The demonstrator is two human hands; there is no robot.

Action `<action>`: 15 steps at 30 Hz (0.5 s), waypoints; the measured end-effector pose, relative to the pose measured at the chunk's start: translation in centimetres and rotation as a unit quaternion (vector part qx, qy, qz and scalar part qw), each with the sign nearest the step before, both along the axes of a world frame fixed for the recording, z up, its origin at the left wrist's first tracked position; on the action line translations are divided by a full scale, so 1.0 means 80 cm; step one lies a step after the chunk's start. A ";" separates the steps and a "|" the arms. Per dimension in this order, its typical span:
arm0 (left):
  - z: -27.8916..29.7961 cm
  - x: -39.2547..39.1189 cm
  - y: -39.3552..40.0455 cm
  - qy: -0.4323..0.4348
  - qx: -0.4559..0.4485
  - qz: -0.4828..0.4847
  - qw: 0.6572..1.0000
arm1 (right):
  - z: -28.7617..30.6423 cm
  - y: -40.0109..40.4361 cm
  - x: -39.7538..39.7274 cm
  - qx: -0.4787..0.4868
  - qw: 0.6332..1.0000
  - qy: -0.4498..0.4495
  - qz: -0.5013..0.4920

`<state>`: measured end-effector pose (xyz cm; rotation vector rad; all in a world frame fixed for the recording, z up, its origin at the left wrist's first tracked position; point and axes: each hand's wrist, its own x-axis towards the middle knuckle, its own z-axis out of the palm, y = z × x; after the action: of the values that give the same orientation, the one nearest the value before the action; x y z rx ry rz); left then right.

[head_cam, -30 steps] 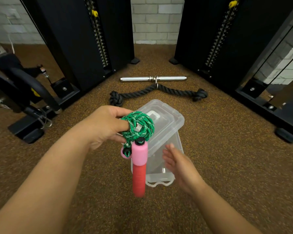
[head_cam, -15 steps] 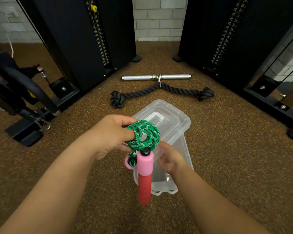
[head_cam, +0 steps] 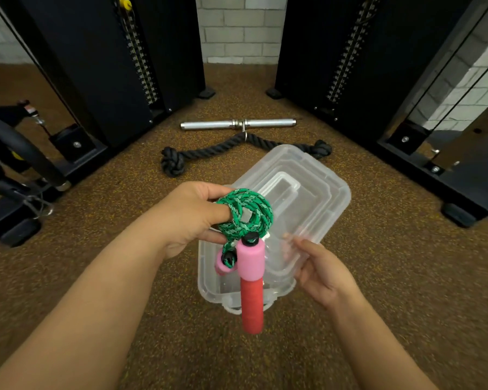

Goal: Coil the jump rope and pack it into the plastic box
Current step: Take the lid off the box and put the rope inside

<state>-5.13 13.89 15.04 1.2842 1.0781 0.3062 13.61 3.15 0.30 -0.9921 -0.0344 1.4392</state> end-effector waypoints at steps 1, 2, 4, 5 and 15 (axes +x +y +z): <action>0.001 0.005 -0.002 -0.009 -0.002 -0.004 1.000 | 0.004 -0.017 0.014 0.006 1.000 -0.002 -0.015; 0.003 0.011 -0.005 -0.020 -0.006 -0.010 1.000 | 0.006 -0.033 0.029 0.007 0.999 -0.007 -0.033; 0.007 0.022 -0.013 -0.040 -0.022 -0.023 0.999 | 0.009 -0.068 0.057 0.001 0.998 -0.021 -0.065; 0.008 0.027 -0.017 -0.046 -0.031 -0.033 0.998 | 0.009 -0.085 0.070 -0.006 0.997 -0.025 -0.079; -0.018 0.069 -0.059 0.010 -0.043 -0.144 0.989 | -0.040 -0.205 0.119 -0.156 0.979 0.011 -0.134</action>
<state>0.37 9.19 13.62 1.3459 0.8983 0.0290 23.11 -13.24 -2.94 -1.1867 0.3391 1.2267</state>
